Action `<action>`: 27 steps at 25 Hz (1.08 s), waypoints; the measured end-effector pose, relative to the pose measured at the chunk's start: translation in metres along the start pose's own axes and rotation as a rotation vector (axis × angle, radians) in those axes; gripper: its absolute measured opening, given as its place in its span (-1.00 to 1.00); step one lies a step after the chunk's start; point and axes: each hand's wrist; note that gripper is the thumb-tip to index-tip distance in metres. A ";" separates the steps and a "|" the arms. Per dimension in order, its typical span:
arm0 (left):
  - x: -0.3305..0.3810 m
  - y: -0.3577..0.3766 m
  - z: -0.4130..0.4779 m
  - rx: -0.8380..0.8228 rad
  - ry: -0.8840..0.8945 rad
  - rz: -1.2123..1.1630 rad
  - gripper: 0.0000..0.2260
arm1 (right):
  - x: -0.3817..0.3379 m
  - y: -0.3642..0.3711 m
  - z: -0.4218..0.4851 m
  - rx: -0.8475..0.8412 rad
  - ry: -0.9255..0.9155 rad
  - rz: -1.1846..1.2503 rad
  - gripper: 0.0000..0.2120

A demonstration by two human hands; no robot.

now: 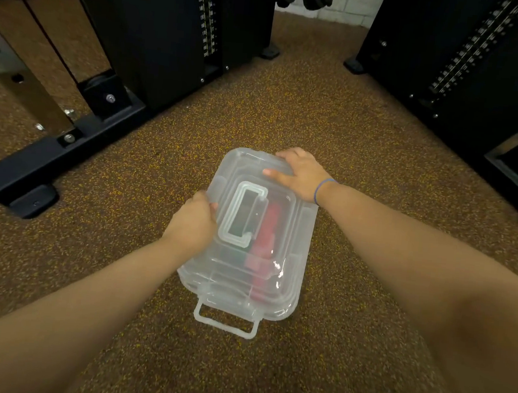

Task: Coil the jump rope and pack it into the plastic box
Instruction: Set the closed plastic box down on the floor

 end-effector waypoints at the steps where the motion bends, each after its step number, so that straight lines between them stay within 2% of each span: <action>1: -0.002 0.004 -0.002 -0.003 -0.009 -0.007 -0.73 | -0.002 0.003 0.004 -0.023 0.000 -0.066 -0.34; 3: -0.008 0.012 -0.009 -0.006 -0.002 -0.034 -0.73 | -0.005 0.007 0.009 -0.057 0.008 -0.171 -0.32; 8: -0.014 0.015 -0.019 0.016 0.030 -0.208 -0.65 | -0.005 0.013 0.012 -0.105 0.052 -0.195 -0.31; 12: -0.019 0.016 -0.036 -0.018 -0.226 -0.444 -0.44 | -0.006 0.010 0.015 -0.151 0.074 -0.189 -0.25; 14: -0.020 0.018 -0.043 -0.014 -0.354 -0.521 -0.39 | -0.008 0.008 0.022 -0.191 0.145 -0.152 -0.19; 17: -0.019 0.026 -0.060 0.128 -0.515 -0.678 -0.40 | -0.007 0.002 0.032 -0.257 0.266 -0.152 0.00; 19: -0.015 0.036 -0.081 0.188 -0.633 -0.848 -0.42 | -0.005 0.000 0.035 -0.277 0.276 -0.129 0.05; 21: -0.010 0.053 -0.106 0.090 -0.709 -1.024 -0.36 | -0.002 0.000 0.036 -0.247 0.281 -0.066 0.00; 23: 0.001 0.063 -0.123 0.004 -0.750 -1.176 -0.47 | 0.000 0.001 0.036 -0.189 0.265 -0.031 -0.16; 25: 0.005 0.067 -0.126 0.045 -0.755 -1.241 -0.53 | -0.002 0.002 0.034 -0.157 0.238 -0.029 -0.29; 27: 0.005 0.063 -0.122 0.105 -0.756 -1.227 -0.48 | 0.000 0.000 0.030 -0.138 0.228 -0.020 -0.31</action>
Point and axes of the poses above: each hand's wrist, its own z-axis towards the middle knuckle, its own y-axis out of the palm, x = y × z, and after that the axes turned 8 degrees about y, right-handed
